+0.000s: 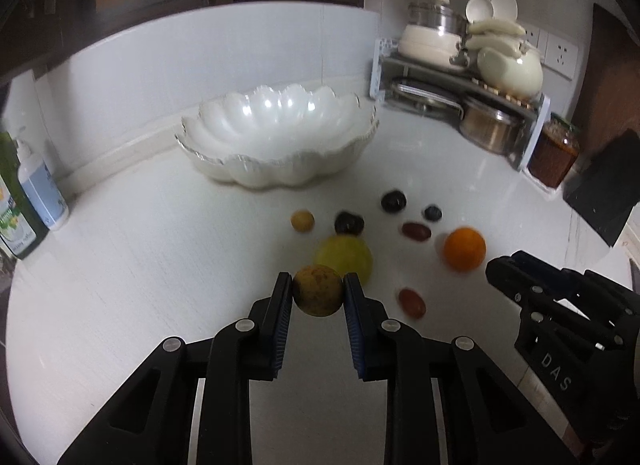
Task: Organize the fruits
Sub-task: 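Carry the brown fruit and dark plum with both grippers over the white bowl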
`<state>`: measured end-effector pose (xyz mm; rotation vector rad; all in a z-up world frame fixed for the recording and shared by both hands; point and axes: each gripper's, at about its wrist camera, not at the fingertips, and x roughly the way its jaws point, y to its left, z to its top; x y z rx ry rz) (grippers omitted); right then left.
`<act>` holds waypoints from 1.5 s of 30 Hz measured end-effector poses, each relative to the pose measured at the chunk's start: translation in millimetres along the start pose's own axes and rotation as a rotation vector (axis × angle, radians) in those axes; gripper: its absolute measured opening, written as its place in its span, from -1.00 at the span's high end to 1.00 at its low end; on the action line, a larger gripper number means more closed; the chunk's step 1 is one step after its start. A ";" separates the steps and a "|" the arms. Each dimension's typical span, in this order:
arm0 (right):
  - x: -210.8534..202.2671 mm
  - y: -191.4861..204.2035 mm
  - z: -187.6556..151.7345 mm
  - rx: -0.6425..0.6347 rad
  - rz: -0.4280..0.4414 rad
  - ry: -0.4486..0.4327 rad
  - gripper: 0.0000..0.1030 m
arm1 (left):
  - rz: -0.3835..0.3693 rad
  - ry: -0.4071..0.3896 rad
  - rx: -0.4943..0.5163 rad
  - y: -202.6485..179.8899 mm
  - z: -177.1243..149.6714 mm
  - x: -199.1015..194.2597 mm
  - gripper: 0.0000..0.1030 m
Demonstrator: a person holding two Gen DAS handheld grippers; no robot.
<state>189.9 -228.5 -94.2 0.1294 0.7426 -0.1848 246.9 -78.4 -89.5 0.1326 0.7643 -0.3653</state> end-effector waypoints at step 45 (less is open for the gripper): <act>65.2 85.6 196.2 -0.082 0.041 -0.095 0.53 | 0.044 -0.104 0.052 88.5 178.5 36.4 0.49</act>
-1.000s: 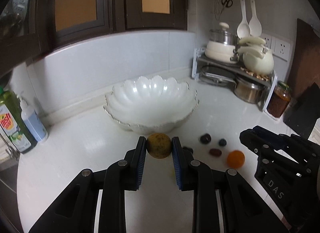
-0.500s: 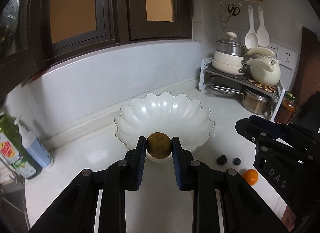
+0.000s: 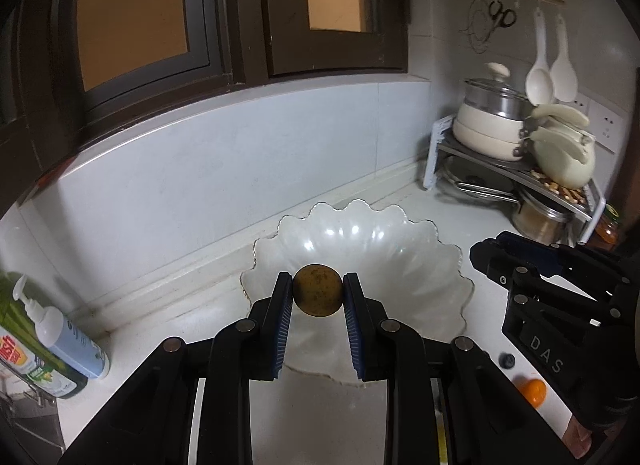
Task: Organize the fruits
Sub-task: 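Carry the brown fruit and dark plum with both grippers over the white bowl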
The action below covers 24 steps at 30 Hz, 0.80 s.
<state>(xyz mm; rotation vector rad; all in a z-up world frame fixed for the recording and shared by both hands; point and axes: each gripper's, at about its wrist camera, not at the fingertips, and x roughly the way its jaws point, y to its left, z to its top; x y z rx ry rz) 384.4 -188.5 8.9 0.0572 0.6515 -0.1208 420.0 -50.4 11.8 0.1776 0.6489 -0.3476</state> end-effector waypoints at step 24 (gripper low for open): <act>152.1 -26.8 30.3 -0.042 0.080 0.349 0.53 | 0.012 0.323 -0.147 10.1 25.2 148.4 0.49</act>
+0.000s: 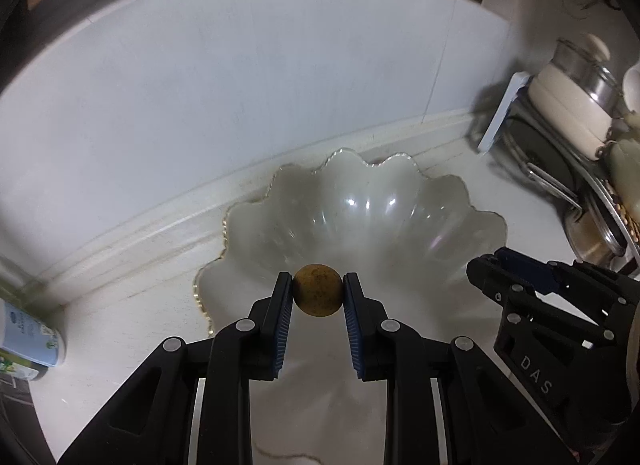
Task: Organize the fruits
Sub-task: 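Carry the brown fruit and dark plum with both grippers over the white bowl, then open both grippers to drop the brown fruit and plum into the bowl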
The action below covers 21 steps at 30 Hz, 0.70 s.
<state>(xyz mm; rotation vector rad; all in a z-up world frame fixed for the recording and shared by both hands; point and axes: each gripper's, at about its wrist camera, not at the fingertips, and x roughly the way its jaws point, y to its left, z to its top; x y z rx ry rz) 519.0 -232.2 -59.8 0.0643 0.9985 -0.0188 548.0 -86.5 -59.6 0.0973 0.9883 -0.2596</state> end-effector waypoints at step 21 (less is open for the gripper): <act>37.4 -4.8 1.8 -0.015 -0.020 0.110 0.20 | 0.039 0.125 -0.006 -0.7 1.1 46.0 0.09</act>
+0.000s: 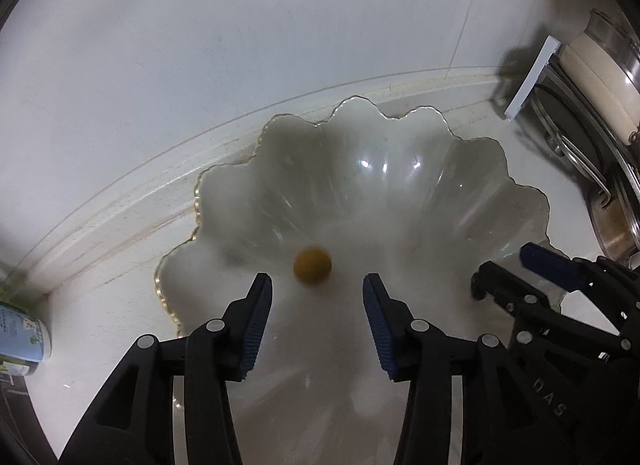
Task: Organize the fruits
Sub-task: 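Open both grippers to drop the brown fruit and plum into the bowl, then move both open grippers back toward the remaining fruits on the counter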
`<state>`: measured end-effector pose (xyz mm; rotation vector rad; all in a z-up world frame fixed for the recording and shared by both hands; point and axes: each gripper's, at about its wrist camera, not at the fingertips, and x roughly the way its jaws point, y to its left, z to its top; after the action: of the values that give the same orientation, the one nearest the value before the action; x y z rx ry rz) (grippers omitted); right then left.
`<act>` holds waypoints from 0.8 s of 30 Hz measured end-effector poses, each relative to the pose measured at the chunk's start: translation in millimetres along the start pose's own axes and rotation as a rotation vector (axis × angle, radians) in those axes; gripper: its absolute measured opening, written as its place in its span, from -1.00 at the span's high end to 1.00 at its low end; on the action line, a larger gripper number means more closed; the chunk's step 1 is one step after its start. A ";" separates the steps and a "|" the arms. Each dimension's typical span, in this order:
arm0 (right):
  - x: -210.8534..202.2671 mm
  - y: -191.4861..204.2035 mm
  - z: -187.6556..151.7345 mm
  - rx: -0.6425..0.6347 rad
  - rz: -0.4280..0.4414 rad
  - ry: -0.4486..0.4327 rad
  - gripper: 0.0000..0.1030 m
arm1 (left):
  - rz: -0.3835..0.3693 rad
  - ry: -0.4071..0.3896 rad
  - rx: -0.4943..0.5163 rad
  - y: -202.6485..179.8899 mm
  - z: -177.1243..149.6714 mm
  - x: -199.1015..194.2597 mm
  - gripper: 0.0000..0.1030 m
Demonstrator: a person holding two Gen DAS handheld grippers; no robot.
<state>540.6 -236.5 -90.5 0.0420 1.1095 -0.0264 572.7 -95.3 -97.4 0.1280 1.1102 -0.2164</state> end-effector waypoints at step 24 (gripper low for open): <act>-152.0 -6.0 -57.6 0.052 0.002 -0.353 0.20 | 0.012 -0.360 0.053 -10.9 -53.7 -153.0 0.01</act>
<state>421.2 -239.8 19.9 0.0814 0.7562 -0.0584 458.0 -78.0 16.4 0.1372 0.7453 -0.2475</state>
